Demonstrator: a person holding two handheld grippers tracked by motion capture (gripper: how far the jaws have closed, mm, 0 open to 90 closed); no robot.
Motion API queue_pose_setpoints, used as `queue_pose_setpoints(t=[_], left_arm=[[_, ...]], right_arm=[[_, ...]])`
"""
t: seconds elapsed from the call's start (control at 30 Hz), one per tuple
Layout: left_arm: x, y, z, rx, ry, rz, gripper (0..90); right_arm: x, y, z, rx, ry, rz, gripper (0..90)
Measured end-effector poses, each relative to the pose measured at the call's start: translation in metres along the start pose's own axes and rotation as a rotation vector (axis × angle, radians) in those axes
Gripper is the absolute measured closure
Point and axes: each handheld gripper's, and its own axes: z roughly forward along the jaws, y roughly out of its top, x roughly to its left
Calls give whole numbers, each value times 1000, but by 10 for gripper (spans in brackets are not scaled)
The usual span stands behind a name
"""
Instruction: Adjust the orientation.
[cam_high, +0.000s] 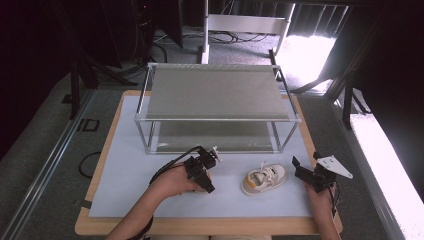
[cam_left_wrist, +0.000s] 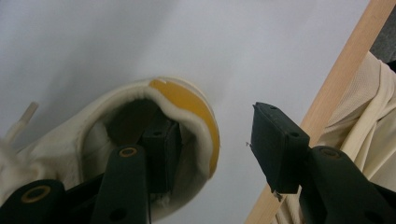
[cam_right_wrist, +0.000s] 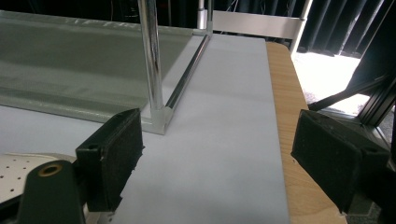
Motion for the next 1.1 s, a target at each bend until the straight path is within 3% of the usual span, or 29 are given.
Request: queue_pose_setpoints(t=[0.27, 0.47, 0.57, 0.77, 1.0, 1.1], left_arm=[[6, 5, 11, 19, 15, 13, 614], [7, 6, 13, 51, 3, 64, 697], [4, 5, 13, 67, -29, 131, 727], [-3, 6, 5, 67, -24, 223, 780], [-24, 20, 2, 103, 7, 418, 788], [-34, 21, 5, 136, 32, 540, 788]], right_arm=[[0, 0, 0, 0, 1, -2, 159], [0, 0, 0, 0, 2, -1, 159], [0, 0, 0, -2, 3, 0, 159], [0, 0, 0, -2, 3, 3, 159], [0, 0, 0, -3, 1, -2, 159], [0, 0, -1, -6, 2, 0, 159]])
